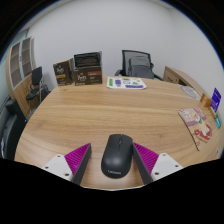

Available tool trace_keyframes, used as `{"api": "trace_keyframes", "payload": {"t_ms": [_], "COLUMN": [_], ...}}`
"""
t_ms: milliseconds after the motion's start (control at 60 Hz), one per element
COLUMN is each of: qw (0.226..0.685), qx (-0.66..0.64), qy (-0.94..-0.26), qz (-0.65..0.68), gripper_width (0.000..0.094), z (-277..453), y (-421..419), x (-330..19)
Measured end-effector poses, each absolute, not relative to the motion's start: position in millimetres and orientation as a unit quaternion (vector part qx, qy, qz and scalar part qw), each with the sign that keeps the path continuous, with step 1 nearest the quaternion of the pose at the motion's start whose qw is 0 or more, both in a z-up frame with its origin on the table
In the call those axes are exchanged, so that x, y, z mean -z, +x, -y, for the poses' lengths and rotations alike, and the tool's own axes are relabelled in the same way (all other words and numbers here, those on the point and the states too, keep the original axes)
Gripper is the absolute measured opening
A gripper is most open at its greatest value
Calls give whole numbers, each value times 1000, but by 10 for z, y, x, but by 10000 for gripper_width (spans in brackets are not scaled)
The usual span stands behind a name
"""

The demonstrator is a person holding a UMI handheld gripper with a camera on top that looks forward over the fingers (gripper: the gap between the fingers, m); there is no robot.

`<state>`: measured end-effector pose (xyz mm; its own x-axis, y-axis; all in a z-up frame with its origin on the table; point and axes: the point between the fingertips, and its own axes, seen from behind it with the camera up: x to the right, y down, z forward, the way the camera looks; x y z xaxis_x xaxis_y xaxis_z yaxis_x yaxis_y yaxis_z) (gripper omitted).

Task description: Arrange mouse

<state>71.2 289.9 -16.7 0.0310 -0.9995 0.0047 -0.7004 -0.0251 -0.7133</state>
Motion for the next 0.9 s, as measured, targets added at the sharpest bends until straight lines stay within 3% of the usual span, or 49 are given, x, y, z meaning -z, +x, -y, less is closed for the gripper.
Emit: {"api": "trace_keyframes", "payload": {"t_ms": [100,283,667,900], "qw": [279,274,268,267], "qx": [269,268,265,269], "qy": [-666,-662,-661,-667], "qz": [-637,-645,-649,-641], "gripper_width": [811,591,334,284], "z": [-2947,-2922,-2881,-2810], "y": [780,800,762,723], "x": [164,173,178,-50]}}
